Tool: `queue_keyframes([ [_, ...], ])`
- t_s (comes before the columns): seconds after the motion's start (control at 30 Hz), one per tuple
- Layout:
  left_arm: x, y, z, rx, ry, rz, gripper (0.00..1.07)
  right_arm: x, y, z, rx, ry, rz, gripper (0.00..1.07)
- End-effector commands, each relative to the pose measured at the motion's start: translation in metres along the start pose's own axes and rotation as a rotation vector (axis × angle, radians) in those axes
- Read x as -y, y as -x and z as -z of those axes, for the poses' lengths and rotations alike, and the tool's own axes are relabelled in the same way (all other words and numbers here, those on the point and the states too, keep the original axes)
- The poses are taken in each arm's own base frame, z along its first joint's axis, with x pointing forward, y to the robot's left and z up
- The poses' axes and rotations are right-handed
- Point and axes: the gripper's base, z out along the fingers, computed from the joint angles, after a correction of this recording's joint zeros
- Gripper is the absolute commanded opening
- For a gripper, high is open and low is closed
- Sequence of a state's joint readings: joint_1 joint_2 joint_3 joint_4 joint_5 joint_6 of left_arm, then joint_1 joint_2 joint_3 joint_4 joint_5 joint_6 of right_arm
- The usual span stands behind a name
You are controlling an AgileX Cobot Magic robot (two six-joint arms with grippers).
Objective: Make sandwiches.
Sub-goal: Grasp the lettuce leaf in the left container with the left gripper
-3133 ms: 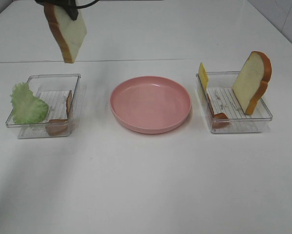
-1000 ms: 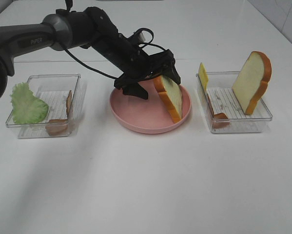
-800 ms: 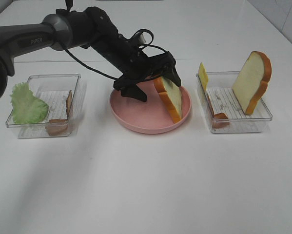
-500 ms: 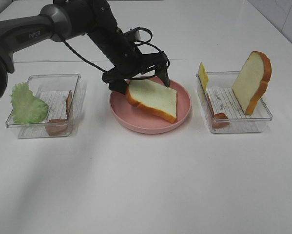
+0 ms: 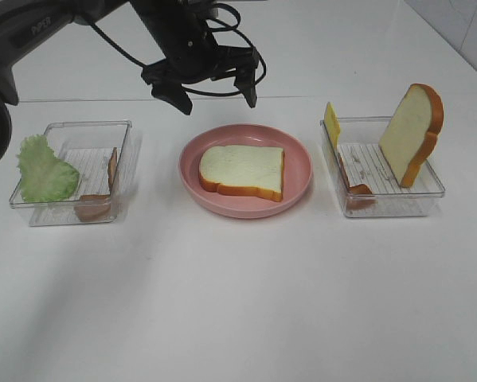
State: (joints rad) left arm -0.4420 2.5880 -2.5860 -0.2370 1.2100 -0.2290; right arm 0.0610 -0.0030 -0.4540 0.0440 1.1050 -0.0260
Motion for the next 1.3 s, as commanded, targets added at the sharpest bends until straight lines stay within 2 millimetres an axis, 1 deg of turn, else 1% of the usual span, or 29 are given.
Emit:
queue_keyframes([
  [0.03,0.001,-0.003,0.018,-0.049,0.047,-0.02,1.01,-0.001,-0.003,0.005,0.038,0.0,0.0,0.99],
  [0.07,0.004,0.0,0.03,-0.023,0.05,-0.028,1.01,-0.001,-0.003,0.005,0.038,0.0,0.0,0.99],
  [0.13,0.006,0.002,0.038,-0.007,0.053,-0.033,1.01,-0.001,-0.003,0.005,0.038,0.0,0.0,0.99],
  [0.17,0.008,0.004,0.052,0.021,0.067,-0.057,1.01,-0.001,-0.003,0.005,0.038,0.0,0.0,0.99],
  [0.23,0.009,0.006,0.06,0.037,0.074,-0.069,1.01,-0.001,-0.003,0.005,0.038,0.0,0.0,0.99],
  [0.27,0.011,0.008,0.075,0.068,0.079,-0.082,1.01,-0.001,-0.003,0.005,0.038,0.0,0.0,0.99],
  [0.3,0.011,0.008,0.075,0.068,0.079,-0.082,1.01,-0.001,-0.003,0.005,0.038,0.0,0.0,0.99],
  [0.37,0.017,0.011,0.104,0.122,0.076,-0.094,1.01,-0.001,-0.003,0.005,0.038,0.0,0.0,0.99],
  [0.4,0.017,0.011,0.104,0.122,0.076,-0.094,1.01,-0.001,-0.003,0.005,0.038,0.0,0.0,0.99],
  [0.43,0.02,0.012,0.122,0.158,0.086,-0.103,1.01,-0.001,-0.003,0.005,0.038,0.0,0.0,0.99],
  [0.47,0.02,0.012,0.122,0.158,0.086,-0.103,1.01,-0.001,-0.003,0.005,0.038,0.0,0.0,0.99],
  [0.5,0.023,0.012,0.139,0.191,0.088,-0.111,1.01,-0.001,-0.003,0.005,0.038,0.0,0.0,0.99],
  [0.53,0.025,0.012,0.148,0.209,0.09,-0.115,1.01,-0.001,-0.003,0.005,0.038,0.0,0.0,0.99],
  [0.57,0.025,0.012,0.148,0.209,0.09,-0.115,1.01,-0.001,-0.003,0.005,0.038,0.0,0.0,0.99],
  [0.6,0.027,0.01,0.164,0.231,0.097,-0.121,1.01,-0.001,-0.003,0.005,0.038,0.0,0.0,0.99],
  [0.73,0.021,0.005,0.177,0.223,0.136,-0.121,1.01,-0.001,-0.003,0.005,0.038,0.0,0.0,0.99],
  [0.8,0.01,-0.003,0.187,0.192,0.156,-0.099,1.01,-0.001,-0.003,0.005,0.038,0.0,0.0,0.99],
  [0.83,0.01,-0.003,0.187,0.192,0.156,-0.099,1.01,-0.001,-0.003,0.005,0.038,0.0,0.0,0.99],
  [0.9,-0.009,-0.014,0.192,0.131,0.189,-0.064,1.01,-0.001,-0.003,0.005,0.038,0.0,0.0,0.99],
  [0.93,-0.009,-0.014,0.192,0.131,0.189,-0.064,1.01,-0.001,-0.003,0.005,0.038,0.0,0.0,0.99],
  [0.97,-0.026,-0.024,0.198,0.095,0.213,-0.037,1.01,-0.001,-0.003,0.005,0.038,0.0,0.0,0.99],
  [1.0,-0.026,-0.024,0.198,0.095,0.213,-0.037,1.01,-0.001,-0.003,0.005,0.038,0.0,0.0,0.99],
  [1.03,-0.042,-0.033,0.203,0.066,0.234,-0.012,1.01,-0.001,-0.003,0.005,0.038,0.0,0.0,0.99],
  [1.1,-0.049,-0.037,0.209,0.058,0.244,0.001,1.01,-0.001,-0.003,0.005,0.038,0.0,0.0,0.99],
  [1.13,-0.067,-0.047,0.211,0.022,0.267,0.029,1.01,-0.001,-0.003,0.005,0.038,0.0,0.0,0.99],
  [1.17,-0.076,-0.051,0.214,0.012,0.277,0.051,1.01,-0.001,-0.003,0.005,0.038,0.0,0.0,0.99],
  [1.2,-0.076,-0.051,0.214,0.012,0.277,0.051,1.01,-0.001,-0.003,0.005,0.038,0.0,0.0,0.99],
  [1.23,-0.095,-0.06,0.22,-0.007,0.297,0.092,1.01,-0.001,-0.003,0.005,0.038,0.0,0.0,0.99],
  [1.3,-0.102,-0.063,0.222,-0.015,0.305,0.101,1.01,-0.001,-0.003,0.005,0.038,0.0,0.0,0.99],
])
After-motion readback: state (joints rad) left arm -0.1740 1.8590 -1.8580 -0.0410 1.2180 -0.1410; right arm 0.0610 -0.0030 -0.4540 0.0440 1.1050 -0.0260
